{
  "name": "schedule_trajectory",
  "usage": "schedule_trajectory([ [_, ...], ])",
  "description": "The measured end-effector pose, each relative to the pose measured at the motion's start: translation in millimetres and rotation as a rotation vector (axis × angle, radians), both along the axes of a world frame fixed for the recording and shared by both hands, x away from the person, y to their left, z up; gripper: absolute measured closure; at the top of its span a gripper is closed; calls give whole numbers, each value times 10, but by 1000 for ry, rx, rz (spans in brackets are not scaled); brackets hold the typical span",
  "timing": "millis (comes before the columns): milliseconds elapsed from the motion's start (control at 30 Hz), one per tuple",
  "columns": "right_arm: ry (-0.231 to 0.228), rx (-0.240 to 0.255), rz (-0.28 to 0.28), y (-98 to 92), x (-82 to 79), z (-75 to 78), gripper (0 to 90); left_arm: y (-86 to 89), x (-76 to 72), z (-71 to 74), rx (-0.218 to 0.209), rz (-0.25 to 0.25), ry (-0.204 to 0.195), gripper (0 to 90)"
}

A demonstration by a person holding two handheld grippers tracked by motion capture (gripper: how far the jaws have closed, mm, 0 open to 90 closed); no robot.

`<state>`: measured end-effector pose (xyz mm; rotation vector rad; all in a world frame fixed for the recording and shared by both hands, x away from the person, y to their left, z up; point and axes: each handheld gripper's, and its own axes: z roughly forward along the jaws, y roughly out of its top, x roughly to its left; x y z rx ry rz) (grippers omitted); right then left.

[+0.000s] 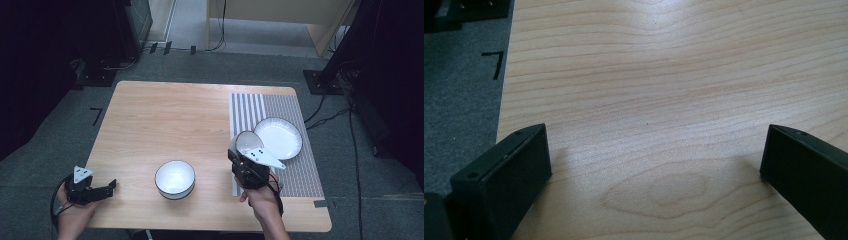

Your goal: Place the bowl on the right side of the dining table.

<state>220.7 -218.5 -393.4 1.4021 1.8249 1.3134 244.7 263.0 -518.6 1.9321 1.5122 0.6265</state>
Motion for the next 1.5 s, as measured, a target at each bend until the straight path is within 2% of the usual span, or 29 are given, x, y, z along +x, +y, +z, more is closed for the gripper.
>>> schedule_trajectory([
  [667, 13, 0, -73, -363, 112, -60, 830, 0, 0, 0, 0, 0, 0, 0],
  [900, 16, -10, -99, -525, 171, -134, 830, -1, 0, 0, 0, 0, 0, 0],
  [1300, 36, -29, -143, -696, 306, -243, 830, 0, 0, 0, -1, 0, 0, 0],
  [1500, 40, -2, -160, -792, 358, -278, 830, -1, 0, 0, 0, 0, 0, 0],
])
